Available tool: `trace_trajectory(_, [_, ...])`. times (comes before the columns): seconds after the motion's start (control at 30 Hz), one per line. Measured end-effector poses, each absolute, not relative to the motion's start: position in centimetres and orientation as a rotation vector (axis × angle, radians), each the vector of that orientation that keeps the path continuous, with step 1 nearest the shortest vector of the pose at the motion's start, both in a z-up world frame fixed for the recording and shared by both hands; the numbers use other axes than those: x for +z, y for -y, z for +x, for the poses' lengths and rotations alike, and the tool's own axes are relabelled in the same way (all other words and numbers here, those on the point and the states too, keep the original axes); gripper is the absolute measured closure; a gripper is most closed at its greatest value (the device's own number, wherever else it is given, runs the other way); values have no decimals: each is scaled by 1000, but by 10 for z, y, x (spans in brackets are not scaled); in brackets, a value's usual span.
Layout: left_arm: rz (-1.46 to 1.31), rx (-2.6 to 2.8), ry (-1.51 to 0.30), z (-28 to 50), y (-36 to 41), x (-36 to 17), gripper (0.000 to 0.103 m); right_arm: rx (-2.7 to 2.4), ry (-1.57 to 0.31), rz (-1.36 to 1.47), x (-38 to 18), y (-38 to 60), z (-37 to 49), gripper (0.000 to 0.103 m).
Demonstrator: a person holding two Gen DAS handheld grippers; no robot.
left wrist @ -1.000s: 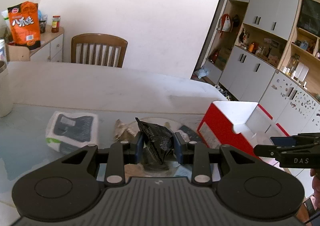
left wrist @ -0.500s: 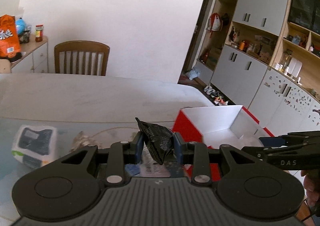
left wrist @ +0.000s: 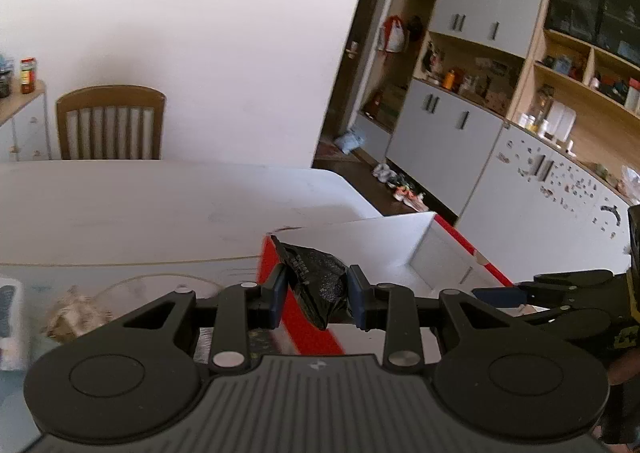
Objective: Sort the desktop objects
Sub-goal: 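Carry the black snack bag with the left gripper over the shoebox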
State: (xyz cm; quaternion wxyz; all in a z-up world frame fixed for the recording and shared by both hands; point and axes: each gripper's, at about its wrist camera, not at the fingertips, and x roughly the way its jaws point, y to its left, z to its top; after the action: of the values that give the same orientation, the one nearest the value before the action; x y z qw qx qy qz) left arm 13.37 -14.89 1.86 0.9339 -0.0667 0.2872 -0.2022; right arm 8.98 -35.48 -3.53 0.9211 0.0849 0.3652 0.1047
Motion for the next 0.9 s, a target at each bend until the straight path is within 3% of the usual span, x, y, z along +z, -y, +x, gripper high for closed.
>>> trace_trajectory(0.9, [79, -546, -751, 219, 243, -24, 72, 308, -912, 0, -82, 388, 155, 45])
